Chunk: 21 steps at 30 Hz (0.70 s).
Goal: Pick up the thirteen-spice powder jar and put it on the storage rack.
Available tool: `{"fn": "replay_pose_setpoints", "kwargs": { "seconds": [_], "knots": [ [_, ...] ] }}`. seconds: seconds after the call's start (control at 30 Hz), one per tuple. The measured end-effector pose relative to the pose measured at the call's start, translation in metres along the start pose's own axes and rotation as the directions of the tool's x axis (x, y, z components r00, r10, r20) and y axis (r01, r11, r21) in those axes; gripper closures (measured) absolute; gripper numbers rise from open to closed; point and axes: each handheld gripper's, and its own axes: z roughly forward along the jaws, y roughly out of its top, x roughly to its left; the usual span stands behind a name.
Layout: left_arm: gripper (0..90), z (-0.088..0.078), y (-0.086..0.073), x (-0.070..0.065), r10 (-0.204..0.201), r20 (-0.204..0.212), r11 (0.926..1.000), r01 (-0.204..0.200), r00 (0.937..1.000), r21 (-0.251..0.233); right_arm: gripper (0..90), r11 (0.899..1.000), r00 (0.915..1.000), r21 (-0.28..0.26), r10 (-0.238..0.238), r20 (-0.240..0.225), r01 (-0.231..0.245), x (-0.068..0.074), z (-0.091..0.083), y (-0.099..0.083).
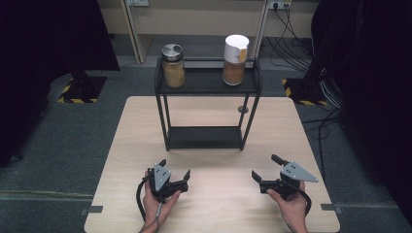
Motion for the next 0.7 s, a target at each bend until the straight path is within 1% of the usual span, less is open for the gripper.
{"fn": "replay_pose_setpoints", "kwargs": {
  "seconds": [0.17,0.5,0.7],
  "knots": [
    [2.3,0.0,0.0,0.0,-0.002,0.0,1.0,0.002,1.0,-0.001,0.5,1.0,1.0,0.019,0.002,0.0,-0.002,0.0,0.001,-0.003],
    [2.3,0.0,0.0,0.0,0.0,-0.001,1.0,0.0,1.0,0.0,0.5,0.999,0.9995,0.044,0.015,0.027,-0.016,-0.004,-0.002,-0.009],
    [2.3,0.0,0.0,0.0,-0.002,0.001,1.0,0.002,1.0,0.0,0.5,0.998,0.9996,0.057,0.014,0.025,-0.015,-0.004,-0.002,-0.011]
  ]
}}
